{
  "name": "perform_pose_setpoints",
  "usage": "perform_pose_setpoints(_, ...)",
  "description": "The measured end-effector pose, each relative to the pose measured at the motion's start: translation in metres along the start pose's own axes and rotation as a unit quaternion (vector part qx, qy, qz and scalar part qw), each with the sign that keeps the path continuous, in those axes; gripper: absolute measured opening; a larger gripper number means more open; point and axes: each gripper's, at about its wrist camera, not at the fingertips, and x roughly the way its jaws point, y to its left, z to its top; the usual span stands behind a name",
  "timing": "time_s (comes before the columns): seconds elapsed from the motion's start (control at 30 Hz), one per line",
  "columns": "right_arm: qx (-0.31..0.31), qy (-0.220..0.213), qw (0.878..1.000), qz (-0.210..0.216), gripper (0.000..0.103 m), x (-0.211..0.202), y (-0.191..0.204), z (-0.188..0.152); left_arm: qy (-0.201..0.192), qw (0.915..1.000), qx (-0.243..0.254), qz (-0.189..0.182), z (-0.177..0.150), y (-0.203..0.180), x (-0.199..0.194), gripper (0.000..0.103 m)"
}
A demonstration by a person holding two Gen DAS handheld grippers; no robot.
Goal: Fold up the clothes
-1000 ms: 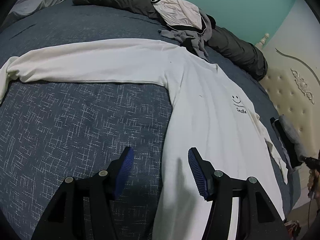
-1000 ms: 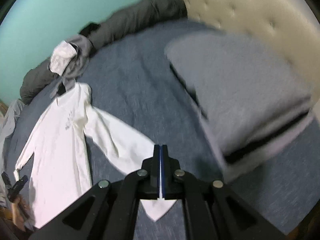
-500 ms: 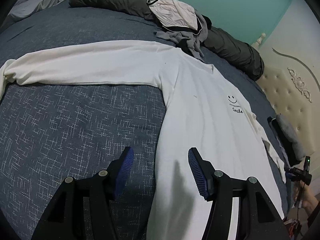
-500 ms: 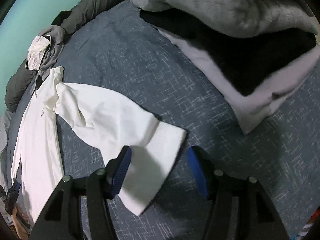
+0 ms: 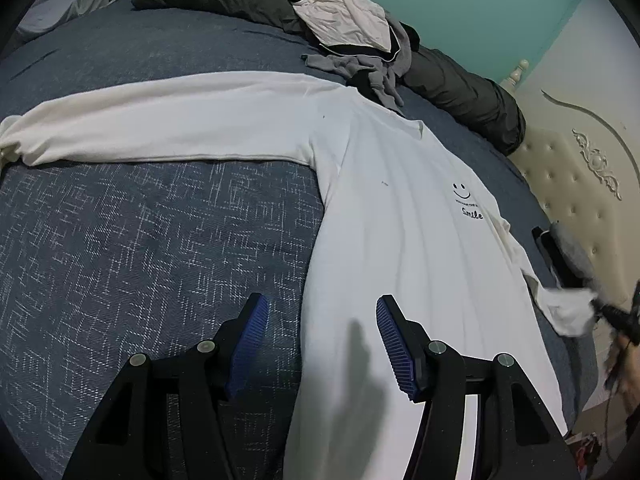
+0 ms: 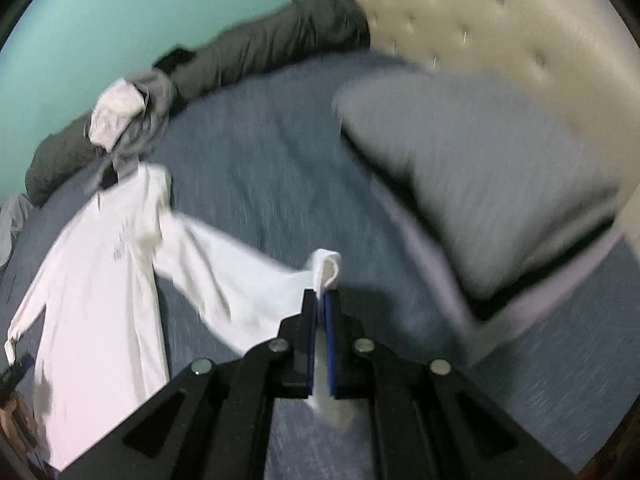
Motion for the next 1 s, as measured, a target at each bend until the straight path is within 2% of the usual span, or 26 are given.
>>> perform_pose_setpoints(0.23, -0.008, -0.079, 0.996, -0.028, 0.003, -0.058, -0.019, 0.093, -0.002, 1.0000, 0.006, 0.003, 0.000, -0.002, -0.001, 0.061)
perform_pose_setpoints(0.43, 0.005, -0.088, 0.993, -0.075, 0.003, -0.052, -0.043, 0.153, 0.001, 0.9998, 0.017, 0.011, -0.001, -0.006, 0.001, 0.061)
perform_pose_setpoints(0.6, 0.003, -0.078, 0.992, -0.104, 0.003, -0.033, -0.063, 0.178, 0.011, 0.9991, 0.036, 0.019, -0.003, -0.012, 0.009, 0.061)
perform_pose_setpoints(0.87, 0.024, -0.080, 0.989, -0.122, 0.003, -0.009, -0.087, 0.211, 0.023, 0.9977, 0.059, 0.026, -0.003, -0.021, 0.022, 0.061)
perform_pose_setpoints(1.0, 0.019, -0.065, 0.987, -0.148, 0.002, 0.013, -0.096, 0.222, 0.030, 0.9968, 0.070, 0.022, -0.003, -0.029, 0.028, 0.061)
